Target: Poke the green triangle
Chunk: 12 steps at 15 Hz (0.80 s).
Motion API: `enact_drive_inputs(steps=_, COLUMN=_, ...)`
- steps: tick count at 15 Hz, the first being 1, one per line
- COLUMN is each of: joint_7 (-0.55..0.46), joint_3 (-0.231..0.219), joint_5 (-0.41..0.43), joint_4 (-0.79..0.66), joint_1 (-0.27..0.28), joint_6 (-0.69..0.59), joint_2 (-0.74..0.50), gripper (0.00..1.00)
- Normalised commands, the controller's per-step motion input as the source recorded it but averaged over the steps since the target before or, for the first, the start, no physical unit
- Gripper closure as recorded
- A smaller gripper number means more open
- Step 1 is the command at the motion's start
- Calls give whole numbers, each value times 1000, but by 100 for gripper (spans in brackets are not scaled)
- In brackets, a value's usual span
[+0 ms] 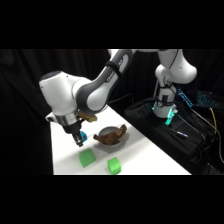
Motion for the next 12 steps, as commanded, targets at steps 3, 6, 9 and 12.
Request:
enact_drive_inputs(steps=3, joint_7=-57, joint_3=52, joint_5=63, joint_4=437, joint_1=-37, joint_6=-13, joint_2=408, gripper=97)
enact_drive_inputs(steps=6, joint_7=-25, joint_3=46, joint_5=87, joint_4=577, joint_1=-57, joint_6=-192, joint_2=461, gripper=100)
enact_drive_inputs(steps=9, joint_7=-31, joint_3=43, joint_5=93, joint_4=604, joint_1=-75, joint_6=-304, joint_2=422, gripper=99)
enact_drive_inputs(steps=12, joint_7=-28, joint_3=41, joint_5=87, joint_4=484, joint_1=-74, joint_6=-322, joint_2=316, gripper=99)
